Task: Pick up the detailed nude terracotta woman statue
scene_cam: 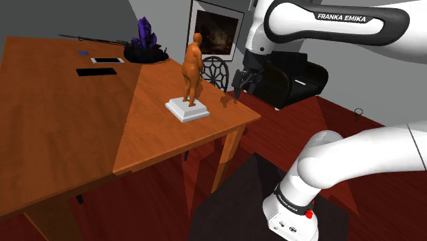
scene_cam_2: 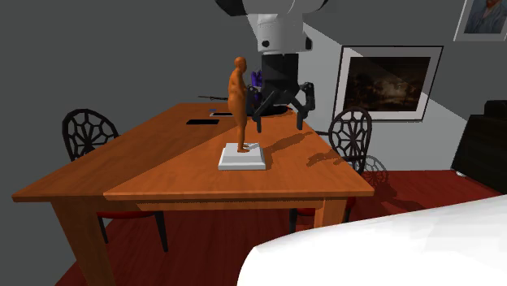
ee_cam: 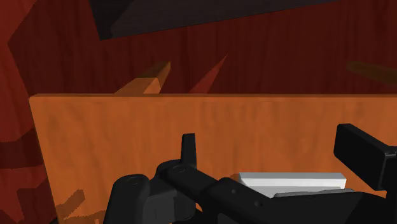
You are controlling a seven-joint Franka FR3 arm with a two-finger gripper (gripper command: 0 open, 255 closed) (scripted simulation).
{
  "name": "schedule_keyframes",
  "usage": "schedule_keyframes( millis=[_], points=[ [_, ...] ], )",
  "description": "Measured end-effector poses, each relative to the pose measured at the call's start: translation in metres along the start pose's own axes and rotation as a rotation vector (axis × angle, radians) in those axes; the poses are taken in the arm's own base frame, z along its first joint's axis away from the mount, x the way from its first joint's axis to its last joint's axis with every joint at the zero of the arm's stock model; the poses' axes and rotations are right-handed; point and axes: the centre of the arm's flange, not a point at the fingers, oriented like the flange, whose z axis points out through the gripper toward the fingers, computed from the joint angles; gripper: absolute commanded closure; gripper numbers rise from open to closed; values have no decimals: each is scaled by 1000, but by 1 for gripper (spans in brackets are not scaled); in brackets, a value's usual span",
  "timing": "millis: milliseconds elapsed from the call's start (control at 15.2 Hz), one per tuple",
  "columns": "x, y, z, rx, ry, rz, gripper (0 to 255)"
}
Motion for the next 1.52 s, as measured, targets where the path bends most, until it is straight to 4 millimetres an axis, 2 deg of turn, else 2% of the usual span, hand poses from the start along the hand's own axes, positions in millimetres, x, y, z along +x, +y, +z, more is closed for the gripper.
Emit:
schedule_keyframes(
  millis=[132,264,924,1254,1518],
  points=[
    [3,0,-2,3,12,-8,0],
    [17,-8,-7,13,51,-33,0],
    [87,-31,-66,72,304,-192,0],
    [113,-46,-94,100,420,-266,0],
    [114,-50,-83,103,435,-275,0]
  ],
)
